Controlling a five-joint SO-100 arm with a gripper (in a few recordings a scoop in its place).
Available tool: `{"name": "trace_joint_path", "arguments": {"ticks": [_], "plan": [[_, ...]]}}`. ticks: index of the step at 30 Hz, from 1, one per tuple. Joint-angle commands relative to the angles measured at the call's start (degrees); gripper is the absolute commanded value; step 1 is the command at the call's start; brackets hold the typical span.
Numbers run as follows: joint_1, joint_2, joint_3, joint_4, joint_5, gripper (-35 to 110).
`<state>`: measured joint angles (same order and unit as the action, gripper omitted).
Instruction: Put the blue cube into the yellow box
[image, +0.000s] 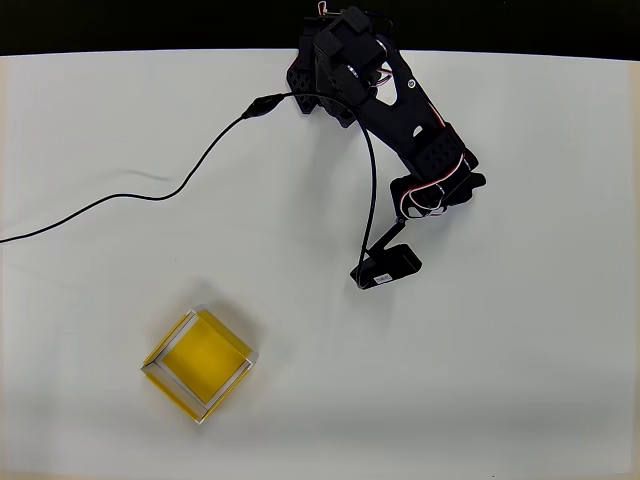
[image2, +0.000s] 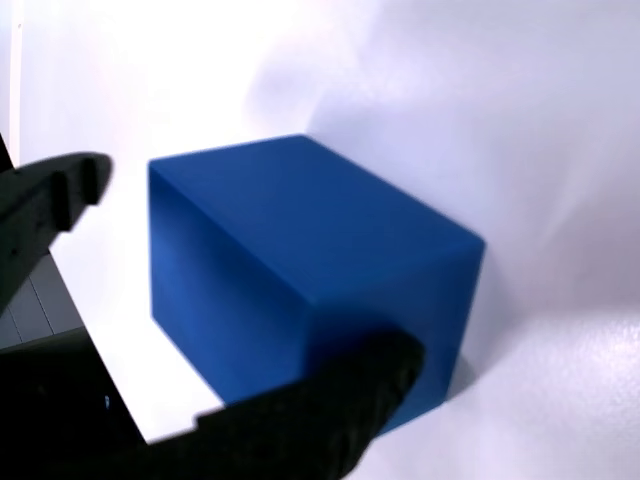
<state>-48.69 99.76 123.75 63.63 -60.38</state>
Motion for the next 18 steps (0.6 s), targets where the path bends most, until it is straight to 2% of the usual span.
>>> {"name": "trace_joint_path", "arguments": {"ticks": [1, 18], "plan": [[-1.4, 2.5, -0.6, -0.2, -0.3, 48], [-1.8, 2.4, -0.5, 2.5, -4.6, 34]]}}
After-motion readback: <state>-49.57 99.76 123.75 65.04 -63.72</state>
